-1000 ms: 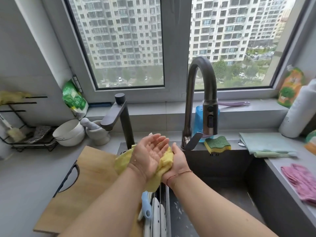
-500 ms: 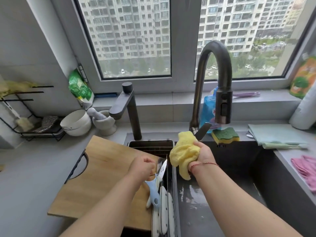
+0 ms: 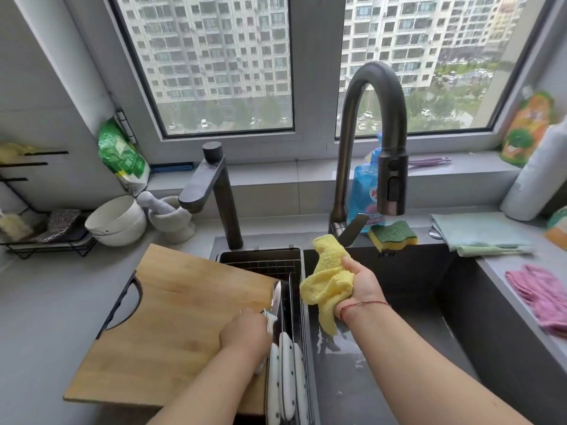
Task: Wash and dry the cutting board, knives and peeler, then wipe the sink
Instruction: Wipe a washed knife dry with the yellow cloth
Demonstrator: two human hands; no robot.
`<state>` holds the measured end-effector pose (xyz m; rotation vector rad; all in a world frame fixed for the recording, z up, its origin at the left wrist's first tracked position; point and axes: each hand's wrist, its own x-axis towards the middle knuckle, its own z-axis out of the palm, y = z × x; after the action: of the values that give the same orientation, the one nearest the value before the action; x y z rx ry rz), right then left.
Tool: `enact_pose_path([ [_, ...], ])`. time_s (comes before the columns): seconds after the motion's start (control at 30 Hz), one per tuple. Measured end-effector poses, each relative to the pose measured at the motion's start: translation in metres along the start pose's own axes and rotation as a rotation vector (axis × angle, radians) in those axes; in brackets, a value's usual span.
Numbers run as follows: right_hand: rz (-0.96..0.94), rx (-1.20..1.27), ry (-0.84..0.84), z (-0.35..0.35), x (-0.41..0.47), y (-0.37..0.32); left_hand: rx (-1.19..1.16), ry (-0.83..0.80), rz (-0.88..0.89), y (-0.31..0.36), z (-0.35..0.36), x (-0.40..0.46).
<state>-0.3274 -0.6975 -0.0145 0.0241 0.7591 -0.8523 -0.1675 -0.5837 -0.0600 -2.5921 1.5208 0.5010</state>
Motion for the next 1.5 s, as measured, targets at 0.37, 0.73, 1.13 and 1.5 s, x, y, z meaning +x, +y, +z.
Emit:
enact_pose_path([
  [0.37,-0.015,-0.109,0.018,0.003,-0.004,0.012,-0.095,-0.038,-0.145,0.005,0.011,0.008],
  [0.73,-0.003,-0.065,0.034,0.0,-0.011,0.01,-0.41,-0.055,-0.223,-0.001,-0.025,0.019],
  [1.13,0.038,0.032,-0.072,0.017,-0.021,0.03,-1.263,-0.13,-0.256,-0.002,-0.063,0.001],
  [1.5,-0.335,-0.795,0.039,0.047,-0.034,0.062,-0.884,0.058,0.159,-0.015,-0.078,-0.022],
])
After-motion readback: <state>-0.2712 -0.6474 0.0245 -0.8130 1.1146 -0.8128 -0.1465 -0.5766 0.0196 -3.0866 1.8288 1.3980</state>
